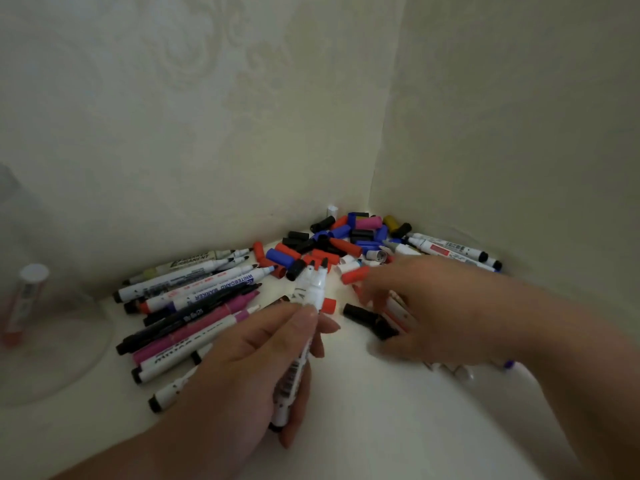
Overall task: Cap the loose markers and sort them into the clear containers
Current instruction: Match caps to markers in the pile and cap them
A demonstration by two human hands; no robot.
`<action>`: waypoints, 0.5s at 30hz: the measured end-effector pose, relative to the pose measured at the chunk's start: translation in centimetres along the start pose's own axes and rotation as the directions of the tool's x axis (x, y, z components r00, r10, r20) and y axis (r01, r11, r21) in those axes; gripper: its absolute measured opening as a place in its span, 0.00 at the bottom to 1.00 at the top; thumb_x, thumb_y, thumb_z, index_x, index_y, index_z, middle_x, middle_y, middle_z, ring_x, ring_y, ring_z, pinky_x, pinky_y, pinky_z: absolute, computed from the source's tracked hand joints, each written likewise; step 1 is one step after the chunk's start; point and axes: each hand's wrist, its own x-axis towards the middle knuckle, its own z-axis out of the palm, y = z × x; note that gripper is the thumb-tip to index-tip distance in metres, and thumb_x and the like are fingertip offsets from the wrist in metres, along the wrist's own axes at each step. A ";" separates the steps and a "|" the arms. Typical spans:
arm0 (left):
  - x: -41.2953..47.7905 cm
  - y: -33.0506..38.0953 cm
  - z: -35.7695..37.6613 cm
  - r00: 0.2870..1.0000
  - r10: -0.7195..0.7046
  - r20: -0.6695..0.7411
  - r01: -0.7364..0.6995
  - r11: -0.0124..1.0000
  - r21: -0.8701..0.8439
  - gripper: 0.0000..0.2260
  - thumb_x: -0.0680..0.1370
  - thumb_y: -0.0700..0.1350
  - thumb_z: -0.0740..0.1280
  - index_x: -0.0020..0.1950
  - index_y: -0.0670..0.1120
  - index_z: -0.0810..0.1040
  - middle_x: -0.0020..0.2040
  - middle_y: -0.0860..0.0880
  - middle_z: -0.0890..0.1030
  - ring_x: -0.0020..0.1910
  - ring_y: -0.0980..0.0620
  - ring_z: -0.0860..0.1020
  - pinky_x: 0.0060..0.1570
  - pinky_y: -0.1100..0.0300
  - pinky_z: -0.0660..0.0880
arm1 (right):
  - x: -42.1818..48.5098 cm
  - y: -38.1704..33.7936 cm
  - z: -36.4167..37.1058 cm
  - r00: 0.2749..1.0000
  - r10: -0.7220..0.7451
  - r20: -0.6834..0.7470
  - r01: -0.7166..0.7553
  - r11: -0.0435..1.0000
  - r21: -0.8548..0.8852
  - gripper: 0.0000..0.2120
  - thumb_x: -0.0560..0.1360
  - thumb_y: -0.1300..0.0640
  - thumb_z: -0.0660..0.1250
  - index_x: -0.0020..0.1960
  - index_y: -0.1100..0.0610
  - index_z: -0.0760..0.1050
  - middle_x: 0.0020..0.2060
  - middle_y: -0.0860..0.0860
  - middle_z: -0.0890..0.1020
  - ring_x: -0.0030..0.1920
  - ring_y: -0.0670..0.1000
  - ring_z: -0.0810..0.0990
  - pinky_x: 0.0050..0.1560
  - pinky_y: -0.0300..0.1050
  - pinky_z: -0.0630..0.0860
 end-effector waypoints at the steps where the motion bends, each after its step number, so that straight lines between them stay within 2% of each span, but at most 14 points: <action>1: 0.1 0.0 0.0 1.000 -0.017 0.002 0.017 0.999 -0.033 0.18 0.74 0.62 0.69 0.45 0.48 0.85 0.29 0.40 0.72 0.23 0.47 0.67 0.23 0.58 0.67 | -0.2 0.1 -0.2 0.998 0.017 0.056 -0.017 1.000 -0.005 0.19 0.71 0.42 0.71 0.59 0.37 0.69 0.53 0.35 0.75 0.52 0.40 0.75 0.52 0.42 0.78; 3: 0.1 0.1 -0.1 0.999 -0.041 0.013 0.042 0.999 -0.022 0.15 0.72 0.60 0.72 0.43 0.49 0.85 0.29 0.41 0.73 0.23 0.46 0.68 0.23 0.58 0.68 | -0.3 -0.1 -0.2 0.986 0.053 0.156 -0.054 0.999 0.003 0.22 0.73 0.49 0.70 0.64 0.35 0.69 0.58 0.34 0.74 0.56 0.41 0.75 0.56 0.41 0.77; 6: 0.0 0.3 0.1 0.998 -0.043 0.054 0.037 0.994 0.104 0.14 0.67 0.61 0.74 0.44 0.53 0.83 0.28 0.42 0.77 0.23 0.48 0.72 0.26 0.57 0.72 | 0.3 -0.5 0.2 0.983 0.047 0.175 -0.046 0.999 -0.013 0.24 0.76 0.54 0.68 0.66 0.35 0.68 0.61 0.35 0.74 0.57 0.41 0.74 0.55 0.37 0.75; 9: -0.1 0.4 -0.1 0.998 -0.066 0.012 0.064 0.988 0.139 0.15 0.62 0.59 0.75 0.45 0.57 0.82 0.27 0.42 0.78 0.23 0.48 0.73 0.26 0.58 0.72 | 0.3 0.1 0.3 0.991 0.039 0.128 -0.045 0.998 0.039 0.21 0.74 0.51 0.69 0.62 0.34 0.69 0.57 0.34 0.73 0.56 0.40 0.75 0.55 0.38 0.77; 11: -0.2 0.4 -0.1 0.998 -0.069 0.005 0.068 0.984 0.164 0.16 0.61 0.60 0.75 0.46 0.59 0.81 0.26 0.43 0.77 0.24 0.49 0.71 0.27 0.58 0.70 | 0.2 1.0 0.4 0.999 0.026 0.034 -0.029 0.995 0.097 0.18 0.70 0.45 0.72 0.58 0.35 0.72 0.52 0.32 0.74 0.53 0.37 0.76 0.51 0.35 0.75; 13: -0.5 0.5 -0.2 0.997 -0.073 0.035 0.065 0.981 0.181 0.16 0.61 0.61 0.75 0.46 0.60 0.82 0.26 0.45 0.76 0.24 0.50 0.71 0.28 0.58 0.70 | 0.2 1.8 0.4 0.995 0.038 -0.097 -0.007 0.953 0.302 0.12 0.69 0.42 0.75 0.50 0.38 0.79 0.46 0.33 0.79 0.47 0.37 0.78 0.47 0.35 0.75; 15: -0.7 0.6 -0.3 0.993 -0.083 0.087 0.065 0.979 0.195 0.15 0.63 0.62 0.76 0.46 0.59 0.83 0.28 0.48 0.75 0.26 0.52 0.71 0.28 0.60 0.71 | 0.5 2.0 0.3 0.980 0.097 -0.175 0.027 0.801 0.597 0.08 0.68 0.41 0.74 0.43 0.42 0.83 0.37 0.43 0.83 0.35 0.43 0.80 0.37 0.40 0.76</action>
